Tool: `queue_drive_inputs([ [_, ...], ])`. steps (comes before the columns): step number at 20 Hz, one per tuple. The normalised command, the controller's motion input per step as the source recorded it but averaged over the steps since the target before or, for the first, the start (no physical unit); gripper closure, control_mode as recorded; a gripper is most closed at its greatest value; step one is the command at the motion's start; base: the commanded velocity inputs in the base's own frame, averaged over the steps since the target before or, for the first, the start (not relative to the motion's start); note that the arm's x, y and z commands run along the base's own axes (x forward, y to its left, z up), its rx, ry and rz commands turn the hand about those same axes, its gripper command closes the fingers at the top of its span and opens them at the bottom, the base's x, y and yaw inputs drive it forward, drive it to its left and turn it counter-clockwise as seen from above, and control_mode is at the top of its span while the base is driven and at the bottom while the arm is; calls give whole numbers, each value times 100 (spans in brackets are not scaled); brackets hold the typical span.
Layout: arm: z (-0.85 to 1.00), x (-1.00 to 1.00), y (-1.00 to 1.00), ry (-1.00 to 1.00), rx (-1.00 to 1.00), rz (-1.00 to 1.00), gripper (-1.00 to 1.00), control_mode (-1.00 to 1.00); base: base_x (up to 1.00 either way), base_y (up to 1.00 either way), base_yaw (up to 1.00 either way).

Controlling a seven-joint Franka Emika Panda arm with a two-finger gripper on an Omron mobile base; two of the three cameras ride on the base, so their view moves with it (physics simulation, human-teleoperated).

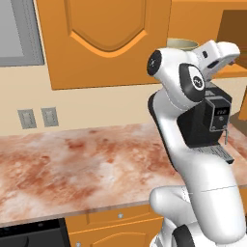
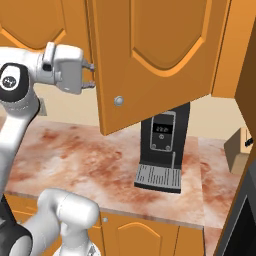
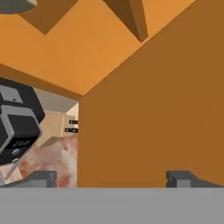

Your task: Move the bowls from the cabinet to the plates on the dining table.

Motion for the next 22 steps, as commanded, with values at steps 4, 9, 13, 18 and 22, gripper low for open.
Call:
queue_drive_inputs([
  [4, 0, 17, -46, 10, 0, -18, -100, -100, 0, 0, 0],
  [9, 0, 12, -52, 9, 0, -17, -100, -100, 0, 0, 0],
  [13, 0, 0, -56, 6, 0, -15, -100, -100, 0, 0, 0],
  [18, 0, -2, -55, 4, 0, -15, -100, -100, 0, 0, 0],
  [22, 0, -21, -56, 1, 0, -15, -100, -100, 0, 0, 0],
])
